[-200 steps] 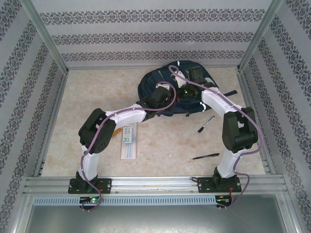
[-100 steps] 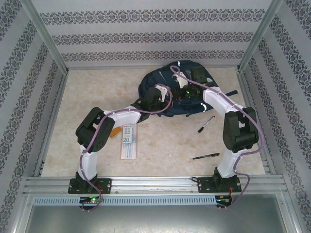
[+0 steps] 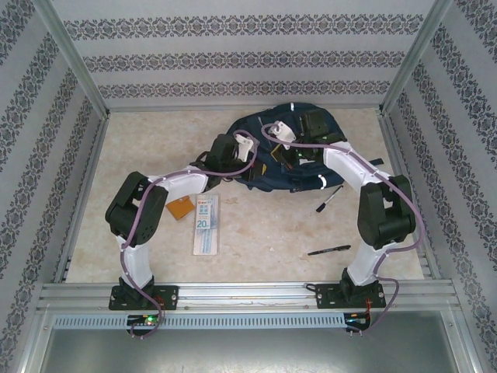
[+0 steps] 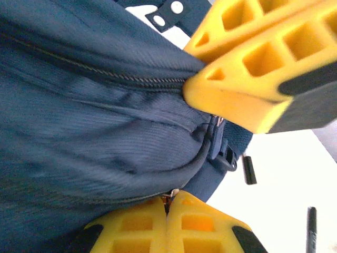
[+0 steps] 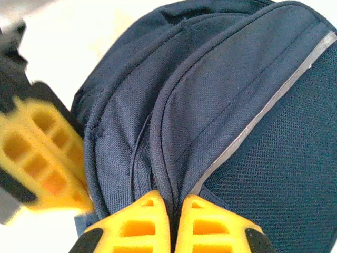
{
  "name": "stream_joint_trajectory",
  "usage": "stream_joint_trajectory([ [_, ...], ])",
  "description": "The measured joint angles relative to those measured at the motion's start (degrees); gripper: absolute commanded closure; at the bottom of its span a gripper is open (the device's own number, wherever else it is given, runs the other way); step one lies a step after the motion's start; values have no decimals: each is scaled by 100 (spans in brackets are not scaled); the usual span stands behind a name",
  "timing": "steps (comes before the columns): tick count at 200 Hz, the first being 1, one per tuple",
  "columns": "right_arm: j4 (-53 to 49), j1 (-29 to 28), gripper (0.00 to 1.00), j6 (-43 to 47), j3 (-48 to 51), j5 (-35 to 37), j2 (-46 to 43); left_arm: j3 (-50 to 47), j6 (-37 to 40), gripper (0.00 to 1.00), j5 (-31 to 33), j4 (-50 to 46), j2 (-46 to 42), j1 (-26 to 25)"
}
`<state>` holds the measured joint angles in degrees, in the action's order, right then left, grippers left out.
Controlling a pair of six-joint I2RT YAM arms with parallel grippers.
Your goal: Pack books, pencil case, and school supplies into a backpack
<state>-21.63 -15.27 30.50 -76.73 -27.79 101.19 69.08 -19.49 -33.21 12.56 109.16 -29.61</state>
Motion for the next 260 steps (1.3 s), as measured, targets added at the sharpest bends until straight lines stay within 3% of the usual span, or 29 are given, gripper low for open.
stream_joint_trajectory([
  [52, -127, 2, 100, 811, 350, 361, -212, -2, 332, 100, -413, -468, -94, 326],
  [99, -376, 210, 98, 1408, 684, 485, -496, -9, 935, 100, 199, -1152, -603, 984],
  [112, -291, 227, 95, 1370, 789, 455, -542, -9, 970, 100, 197, -1222, -656, 1023],
  [126, -131, 229, 100, 1231, 914, 391, -605, -9, 962, 100, 55, -1222, -658, 968],
  [133, -70, 229, 100, 1141, 960, 352, -636, -28, 949, 89, -37, -1209, -658, 918],
  [142, -39, 232, 100, 1008, 979, 282, -671, -114, 922, 65, -216, -1073, -669, 826],
  [150, -15, 240, 100, 896, 979, 216, -693, -225, 879, 58, -354, -918, -671, 743],
  [192, 24, 240, 100, 479, 979, -186, -715, -476, 946, 55, -820, -492, -592, 404],
  [218, 22, 240, 100, 365, 977, -317, -715, -551, 1220, 47, -1005, 11, -468, 323],
  [260, 24, 240, 100, 282, 977, -337, -734, -584, 1784, 49, -824, 57, -372, 33],
])
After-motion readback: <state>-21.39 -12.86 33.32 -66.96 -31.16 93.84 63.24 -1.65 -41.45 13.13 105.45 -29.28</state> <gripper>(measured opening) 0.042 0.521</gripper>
